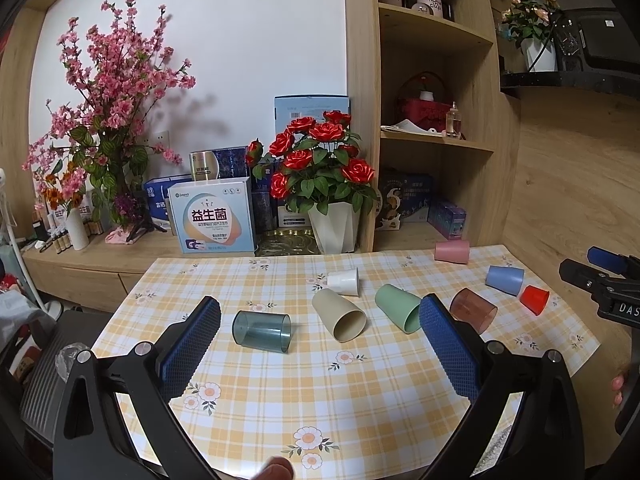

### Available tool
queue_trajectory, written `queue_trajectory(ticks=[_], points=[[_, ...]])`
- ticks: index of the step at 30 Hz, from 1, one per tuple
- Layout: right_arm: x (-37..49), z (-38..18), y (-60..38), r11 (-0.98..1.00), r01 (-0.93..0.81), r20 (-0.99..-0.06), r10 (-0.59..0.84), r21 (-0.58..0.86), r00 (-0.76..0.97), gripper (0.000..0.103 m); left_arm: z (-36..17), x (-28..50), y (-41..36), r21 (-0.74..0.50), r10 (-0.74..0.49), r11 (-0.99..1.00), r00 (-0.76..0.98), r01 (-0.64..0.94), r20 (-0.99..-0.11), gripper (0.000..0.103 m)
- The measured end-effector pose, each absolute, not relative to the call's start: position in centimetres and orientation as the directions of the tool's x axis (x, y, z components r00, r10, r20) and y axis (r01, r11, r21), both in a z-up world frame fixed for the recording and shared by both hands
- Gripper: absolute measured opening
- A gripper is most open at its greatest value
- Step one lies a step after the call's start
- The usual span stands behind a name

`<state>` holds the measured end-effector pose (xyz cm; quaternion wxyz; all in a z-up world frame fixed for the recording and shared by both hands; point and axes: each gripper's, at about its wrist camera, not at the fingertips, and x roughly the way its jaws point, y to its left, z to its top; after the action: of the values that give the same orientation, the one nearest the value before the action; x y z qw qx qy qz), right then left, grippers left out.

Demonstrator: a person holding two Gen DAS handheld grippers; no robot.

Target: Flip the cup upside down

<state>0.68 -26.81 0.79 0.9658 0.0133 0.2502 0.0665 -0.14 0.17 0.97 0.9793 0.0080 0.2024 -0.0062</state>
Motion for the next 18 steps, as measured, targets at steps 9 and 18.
queue_trajectory(ticks=[9,18], points=[[0.66,0.65,-26.79,0.991,-0.118,-0.485,0.133,0.061,0.864,0.088,0.84,-0.18,0.31,0.013,-0.006,1.000,0.920,0.013,-0.392,0.097],[0.55,0.58,-26.71,0.992,-0.114,-0.486,0.128,0.059,0.864,0.088,0.78,-0.31,0.28,0.014,-0.007,1.000,0.922,0.014,-0.388,0.097]])
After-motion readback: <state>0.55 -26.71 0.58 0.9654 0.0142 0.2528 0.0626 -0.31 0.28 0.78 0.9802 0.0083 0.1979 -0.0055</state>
